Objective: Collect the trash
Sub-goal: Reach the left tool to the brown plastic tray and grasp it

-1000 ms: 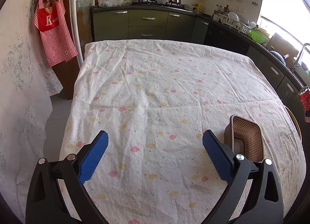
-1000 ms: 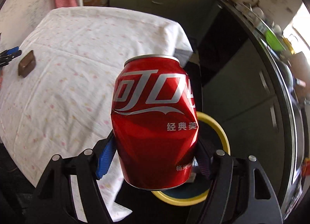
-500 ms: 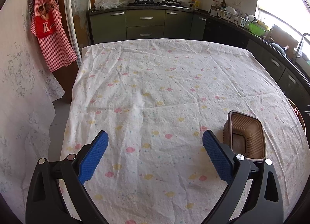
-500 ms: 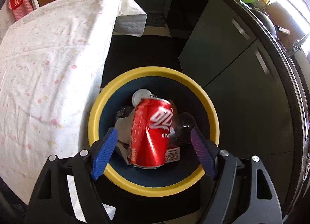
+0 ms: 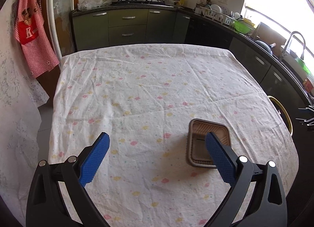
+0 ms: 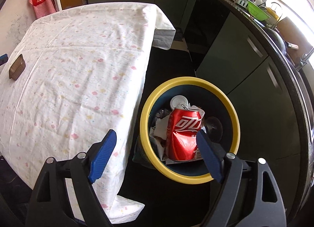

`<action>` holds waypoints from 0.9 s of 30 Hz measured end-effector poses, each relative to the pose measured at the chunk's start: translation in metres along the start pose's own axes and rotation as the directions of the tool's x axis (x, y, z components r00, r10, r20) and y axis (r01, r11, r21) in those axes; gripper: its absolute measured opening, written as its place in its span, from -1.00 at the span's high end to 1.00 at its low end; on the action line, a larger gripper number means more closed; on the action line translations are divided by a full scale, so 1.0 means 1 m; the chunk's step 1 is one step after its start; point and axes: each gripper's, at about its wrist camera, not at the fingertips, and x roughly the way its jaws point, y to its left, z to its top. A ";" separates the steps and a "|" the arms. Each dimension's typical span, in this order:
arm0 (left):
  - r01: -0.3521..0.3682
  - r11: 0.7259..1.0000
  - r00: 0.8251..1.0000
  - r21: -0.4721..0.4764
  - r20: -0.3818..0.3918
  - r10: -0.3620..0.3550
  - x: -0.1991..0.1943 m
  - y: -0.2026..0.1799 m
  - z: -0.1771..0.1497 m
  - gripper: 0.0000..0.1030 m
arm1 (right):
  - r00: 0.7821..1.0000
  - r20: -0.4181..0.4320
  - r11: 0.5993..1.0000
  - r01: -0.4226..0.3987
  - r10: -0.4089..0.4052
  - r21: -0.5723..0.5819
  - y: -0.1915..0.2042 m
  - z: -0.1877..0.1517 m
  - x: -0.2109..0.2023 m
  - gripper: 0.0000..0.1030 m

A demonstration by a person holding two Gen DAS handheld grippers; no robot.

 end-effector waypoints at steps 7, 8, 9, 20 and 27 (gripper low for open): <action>0.045 0.994 0.998 0.102 -0.049 -0.040 0.009 -0.049 0.013 -0.91 | 0.998 0.023 0.999 -0.051 0.051 -0.017 0.015 0.000 0.000 -0.53; 0.046 0.992 0.998 0.120 -0.056 -0.040 0.011 -0.057 0.013 -0.91 | 0.998 0.025 0.998 -0.058 0.058 -0.019 0.019 -0.001 -0.001 -0.53; 0.045 0.990 0.997 0.134 -0.062 -0.037 0.014 -0.063 0.013 -0.91 | 0.997 0.028 0.998 -0.065 0.066 -0.024 0.021 -0.002 -0.001 -0.53; 0.027 0.979 0.989 0.204 -0.149 0.004 0.050 -0.081 0.011 -0.91 | 0.994 0.018 0.994 -0.103 0.104 -0.036 0.025 -0.008 0.007 -0.53; 0.025 0.971 0.987 0.239 -0.160 0.014 0.055 -0.082 0.007 -0.85 | 0.993 0.005 0.992 -0.116 0.116 -0.046 0.030 -0.006 0.014 -0.53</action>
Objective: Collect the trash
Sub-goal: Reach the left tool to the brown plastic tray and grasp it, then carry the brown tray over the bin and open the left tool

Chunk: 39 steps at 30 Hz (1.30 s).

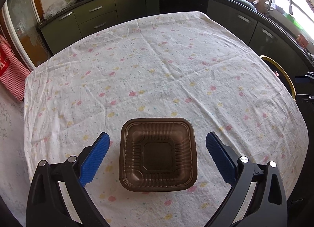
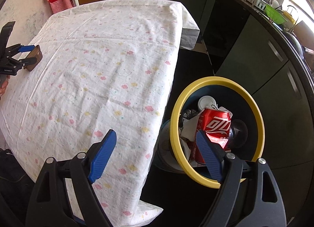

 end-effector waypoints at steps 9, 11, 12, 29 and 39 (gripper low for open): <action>-0.007 1.000 1.000 0.026 -0.013 0.008 0.005 -0.002 0.000 -0.38 | 1.000 -0.010 1.000 -0.010 0.010 -0.012 0.008 0.003 0.006 -0.53; -0.002 1.000 1.000 0.024 -0.015 0.002 0.006 -0.001 -0.001 -0.36 | 1.000 -0.010 1.000 -0.010 0.010 -0.013 0.009 0.002 0.005 -0.53; -0.001 1.000 1.000 0.024 -0.013 0.001 0.006 -0.001 -0.001 -0.36 | 1.000 -0.009 1.000 -0.010 0.010 -0.013 0.009 0.003 0.005 -0.53; 0.013 0.997 0.998 0.081 0.057 -0.017 -0.024 -0.027 0.007 -0.35 | 1.000 0.011 0.999 0.000 0.000 0.035 0.003 -0.008 -0.005 -0.53; 0.163 0.962 0.981 0.218 0.070 -0.182 -0.048 -0.102 0.051 -0.35 | 0.998 -0.002 0.968 0.065 -0.067 0.241 -0.049 -0.054 -0.016 -0.53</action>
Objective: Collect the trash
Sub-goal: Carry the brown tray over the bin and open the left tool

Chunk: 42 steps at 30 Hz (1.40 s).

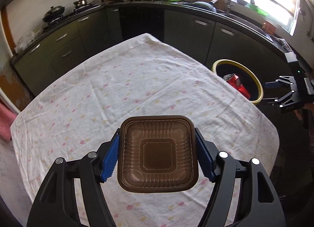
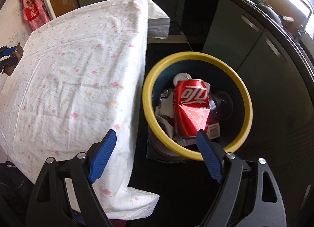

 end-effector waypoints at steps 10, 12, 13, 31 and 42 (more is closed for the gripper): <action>0.201 0.948 0.979 0.247 -0.022 -0.202 0.049 -0.122 0.100 -0.35 | 0.999 0.025 0.992 0.031 -0.034 0.121 -0.044 -0.036 -0.016 -0.53; 0.232 0.927 0.972 0.293 -0.038 -0.232 0.067 -0.149 0.122 -0.35 | 0.999 0.032 0.990 0.029 -0.034 0.136 -0.050 -0.040 -0.019 -0.53; 0.248 0.918 0.968 0.309 -0.048 -0.245 0.077 -0.161 0.134 -0.35 | 0.999 0.034 0.989 0.030 -0.035 0.144 -0.053 -0.042 -0.020 -0.53; 0.345 0.880 0.915 0.326 -0.324 -0.239 0.284 -0.309 0.233 -0.36 | 1.000 0.002 0.975 0.028 -0.029 0.222 -0.081 -0.064 -0.004 -0.53; 0.325 0.911 0.923 0.256 -0.297 -0.246 0.271 -0.289 0.234 -0.60 | 1.000 0.024 0.977 0.011 -0.017 0.215 -0.067 -0.061 -0.012 -0.54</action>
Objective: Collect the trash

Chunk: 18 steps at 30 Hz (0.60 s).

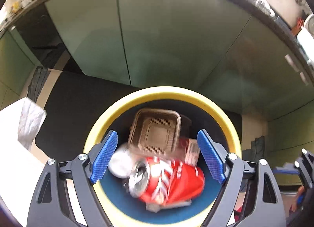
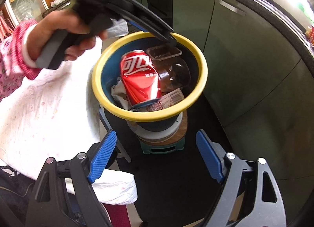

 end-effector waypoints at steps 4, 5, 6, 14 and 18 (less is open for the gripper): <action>-0.005 0.998 0.990 -0.065 0.140 0.015 -0.080 0.014 -0.058 -0.78 | 0.999 0.029 0.999 -0.036 0.036 -0.003 0.012 -0.002 -0.004 -0.57; -0.018 0.996 0.984 -0.087 0.174 0.033 -0.099 0.018 -0.075 -0.81 | 0.999 0.033 0.999 -0.043 0.043 -0.006 0.016 -0.002 -0.004 -0.57; -0.019 0.993 0.977 -0.120 0.211 0.044 -0.122 0.022 -0.096 -0.81 | 0.998 0.041 0.999 -0.048 0.048 -0.013 0.021 -0.002 -0.005 -0.58; -0.204 0.912 0.878 -0.355 0.347 0.331 -0.244 0.036 -0.255 -0.91 | 0.995 0.083 0.997 -0.054 0.058 -0.060 0.055 0.002 -0.013 -0.61; -0.285 0.820 0.799 -0.497 0.349 0.490 -0.287 0.035 -0.332 -0.91 | 0.991 0.124 0.996 -0.048 0.057 -0.075 0.075 0.005 -0.024 -0.71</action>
